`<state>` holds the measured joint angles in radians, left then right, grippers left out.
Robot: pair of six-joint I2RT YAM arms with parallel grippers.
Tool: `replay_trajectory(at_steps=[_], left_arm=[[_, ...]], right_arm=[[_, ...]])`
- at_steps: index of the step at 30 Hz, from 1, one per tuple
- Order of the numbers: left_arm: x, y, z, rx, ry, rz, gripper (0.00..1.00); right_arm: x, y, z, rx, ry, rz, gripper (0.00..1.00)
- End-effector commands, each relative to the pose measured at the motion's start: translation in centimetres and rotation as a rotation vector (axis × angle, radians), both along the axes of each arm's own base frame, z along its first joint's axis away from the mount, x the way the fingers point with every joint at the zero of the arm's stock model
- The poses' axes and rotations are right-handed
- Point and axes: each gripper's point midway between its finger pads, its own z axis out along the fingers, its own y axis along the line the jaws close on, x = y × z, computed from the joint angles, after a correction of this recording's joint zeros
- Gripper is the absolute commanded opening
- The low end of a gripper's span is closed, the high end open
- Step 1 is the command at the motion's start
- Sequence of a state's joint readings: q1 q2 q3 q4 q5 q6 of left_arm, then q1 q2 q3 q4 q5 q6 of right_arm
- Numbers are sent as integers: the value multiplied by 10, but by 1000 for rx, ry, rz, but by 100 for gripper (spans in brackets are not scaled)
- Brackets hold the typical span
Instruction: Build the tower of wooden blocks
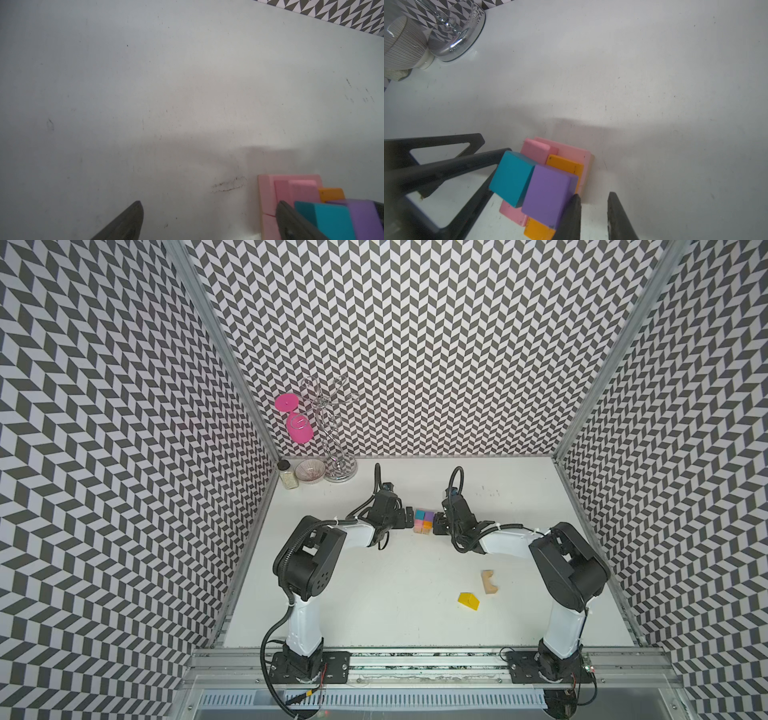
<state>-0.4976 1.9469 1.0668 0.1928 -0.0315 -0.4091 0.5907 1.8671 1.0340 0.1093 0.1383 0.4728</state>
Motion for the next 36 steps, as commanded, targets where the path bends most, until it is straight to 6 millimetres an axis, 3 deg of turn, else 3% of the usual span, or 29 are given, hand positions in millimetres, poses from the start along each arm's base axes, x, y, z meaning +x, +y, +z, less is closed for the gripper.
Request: replay_trajectory(at_steps=[1,28,36], left_arm=[[6,-6,9,5,-24,-5,100],[5,-4,14,23,-39,13,100],[17,-1,19,70,-58,31,100]], right_arm=[[7,10,9,26,-27,1,23],[8,2,17,-3,-48,-38,23],[17,-3,17,-24,-49,-73,24]])
